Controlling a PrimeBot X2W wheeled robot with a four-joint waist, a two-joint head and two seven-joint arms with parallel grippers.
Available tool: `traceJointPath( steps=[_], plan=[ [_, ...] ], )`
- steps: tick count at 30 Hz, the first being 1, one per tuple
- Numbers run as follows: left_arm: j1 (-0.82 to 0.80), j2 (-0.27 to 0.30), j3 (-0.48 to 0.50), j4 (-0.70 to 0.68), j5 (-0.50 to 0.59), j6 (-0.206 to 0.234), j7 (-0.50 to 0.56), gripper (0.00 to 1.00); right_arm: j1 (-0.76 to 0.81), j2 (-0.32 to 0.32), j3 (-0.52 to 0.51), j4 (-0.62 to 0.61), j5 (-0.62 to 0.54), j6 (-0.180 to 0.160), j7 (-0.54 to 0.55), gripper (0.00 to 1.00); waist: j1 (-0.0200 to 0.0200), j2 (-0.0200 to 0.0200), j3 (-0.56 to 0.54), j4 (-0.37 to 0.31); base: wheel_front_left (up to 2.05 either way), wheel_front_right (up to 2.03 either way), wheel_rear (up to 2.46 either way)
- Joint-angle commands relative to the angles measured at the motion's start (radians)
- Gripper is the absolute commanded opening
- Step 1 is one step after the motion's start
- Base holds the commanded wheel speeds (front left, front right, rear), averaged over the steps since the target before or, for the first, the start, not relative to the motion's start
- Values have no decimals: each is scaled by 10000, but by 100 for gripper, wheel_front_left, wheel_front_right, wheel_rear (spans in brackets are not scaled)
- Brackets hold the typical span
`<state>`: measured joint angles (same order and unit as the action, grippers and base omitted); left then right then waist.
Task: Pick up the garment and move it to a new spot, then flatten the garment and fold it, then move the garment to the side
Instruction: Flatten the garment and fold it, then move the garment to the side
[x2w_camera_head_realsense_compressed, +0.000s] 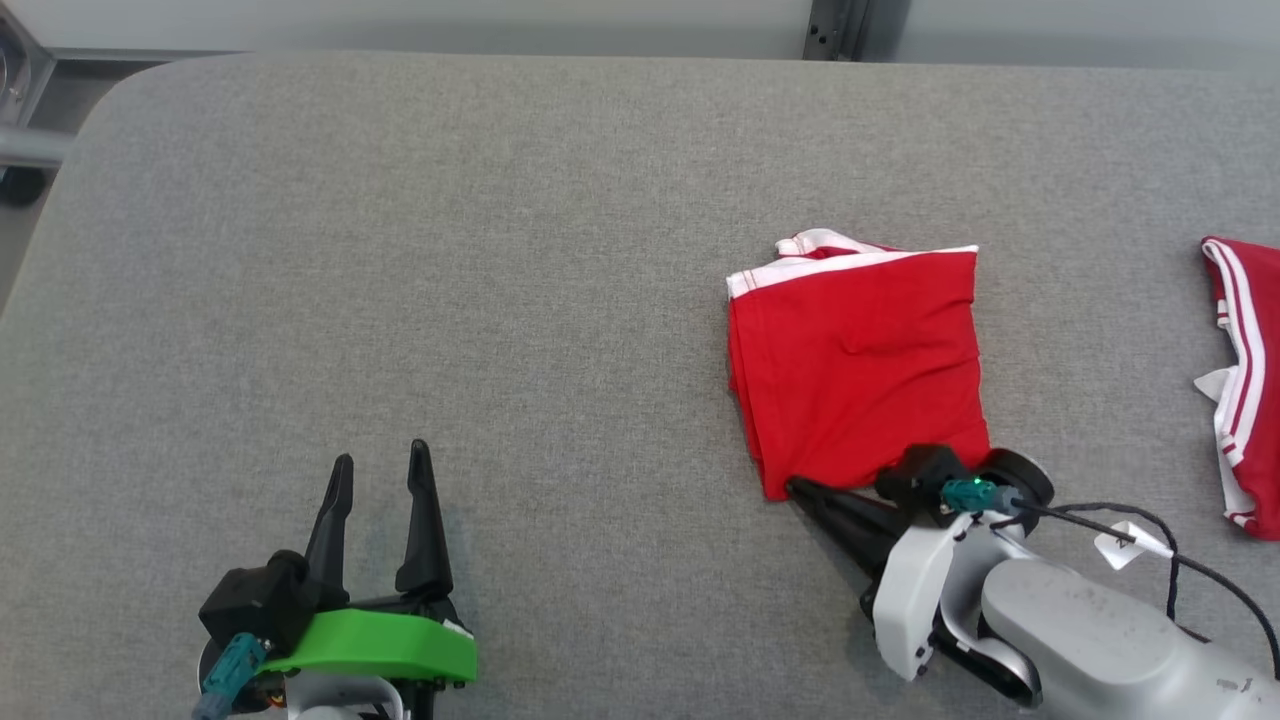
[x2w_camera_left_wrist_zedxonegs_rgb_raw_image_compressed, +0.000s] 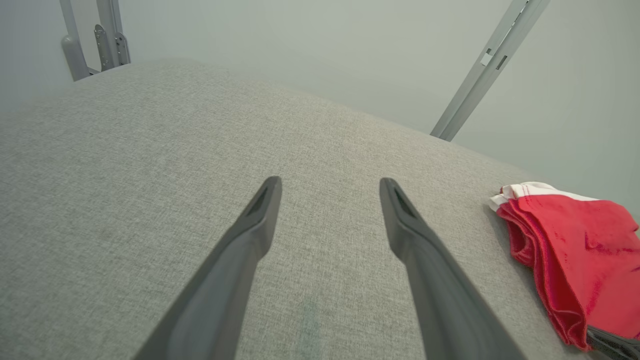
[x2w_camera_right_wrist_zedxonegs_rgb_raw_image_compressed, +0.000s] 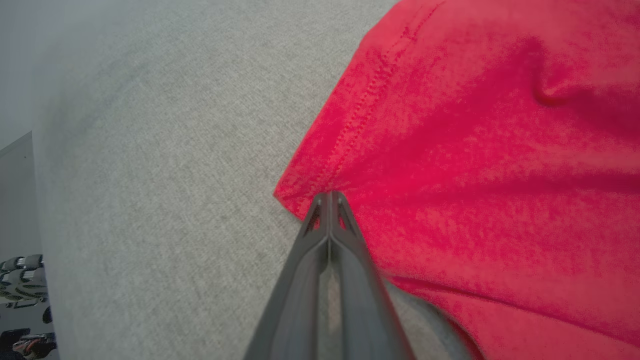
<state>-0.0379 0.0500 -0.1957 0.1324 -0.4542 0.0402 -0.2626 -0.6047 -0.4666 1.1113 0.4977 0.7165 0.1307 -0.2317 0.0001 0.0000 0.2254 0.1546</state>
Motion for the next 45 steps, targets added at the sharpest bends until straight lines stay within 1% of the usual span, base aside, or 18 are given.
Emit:
traceJointPath(
  steps=[1, 6, 8, 10, 11, 12, 13, 14, 17, 22, 24, 27, 33, 36, 38, 41, 43, 45],
  plan=[
    [162, 16, 21, 4, -43, 38, -25, 100, 239, 54, 108, 1, 60, 0, -90, 0, -1, 0, -312, -173, 0, 0, 0],
    [428, 16, 87, 35, 19, 98, -25, 100, 648, 286, 124, 82, 197, 0, -235, 0, -1, 0, -928, -516, 0, 0, 0],
    [591, 16, 139, 38, 70, 114, -25, 100, 863, 305, -253, 75, 215, -1, -294, 0, -1, 0, -1203, -686, 0, 0, 0],
    [758, 16, 198, 20, 137, 125, -25, 100, 1134, 270, -966, -10, 102, -1, -342, 0, -1, 0, -1460, -858, 0, 0, 0],
    [843, 16, 223, 10, 222, 109, -25, 100, 1314, 272, -1533, -178, 19, -1, -346, 20, -1, 0, -1578, -947, 0, 0, 0],
    [928, 16, 250, -10, 280, 87, -25, 100, 1582, 265, -2103, -401, -121, 0, -335, 44, -1, 0, -1678, -1032, 0, 0, 0],
    [1009, 17, 290, -24, 357, 70, -25, 100, 1894, 224, -2731, -647, -333, 0, -329, 78, -1, 0, -1769, -1120, 0, 0, 0],
    [1090, 17, 331, -26, 448, 44, -25, 100, 2240, 181, -3373, -884, -542, 0, -325, 100, -1, 0, -1872, -1202, 0, 0, 0],
    [1291, 16, 463, 34, 726, -70, -25, 100, 3251, 178, -5336, -1639, -1302, 0, -328, 100, -1, 0, -2086, -1381, 0, 0, 0],
    [1590, 19, 824, 178, 1113, -220, -25, 100, 5206, 576, -8506, -2855, -2832, 0, -331, 100, -1, 0, -2286, -1481, 0, 0, 0],
    [1663, 19, 961, 248, 1219, -284, -25, 100, 5772, 896, -9531, -3230, -3333, 0, -331, 100, -1, 0, -2300, -1469, 0, 0, 0],
    [1731, 19, 1089, 316, 1248, -354, -25, 100, 6472, 1356, -10485, -3506, -3815, 0, -332, 100, -1, 0, -2284, -1383, 0, 0, 0],
    [1663, 17, 1048, 272, 1221, -389, -25, 100, 6853, 1906, -11052, -3398, -4176, 0, -332, 100, -1, 0, -2127, -1187, 0, 0, 0],
    [1508, 17, 1037, 198, 1171, -350, -25, 100, 6509, 2068, -10868, -3260, -3601, 0, -333, 100, -1, 0, -1949, -1131, 0, 0, 0],
    [1335, 17, 1018, 150, 1130, -344, -25, 100, 6061, 1922, -10515, -3046, -2990, 0, -206, 100, -1, 0, -1750, -1096, 0, 0, 0],
    [1092, 19, 908, 119, 1149, -460, -25, 100, 5082, 1613, -9973, -2799, -2000, 0, 784, 100, -1, 0, -1354, -1002, 0, 0, 0],
    [892, 19, 845, 90, 1168, -507, -25, 100, 4370, 1432, -9643, -2614, -1596, 3, 1779, 100, -1, 0, -1043, -897, 0, 0, 0],
    [713, 19, 804, 98, 1163, -552, -25, 100, 3705, 1441, -9427, -2302, -1162, 0, 2715, 100, -1, 0, -798, -781, 0, 0, 0]
  ],
)
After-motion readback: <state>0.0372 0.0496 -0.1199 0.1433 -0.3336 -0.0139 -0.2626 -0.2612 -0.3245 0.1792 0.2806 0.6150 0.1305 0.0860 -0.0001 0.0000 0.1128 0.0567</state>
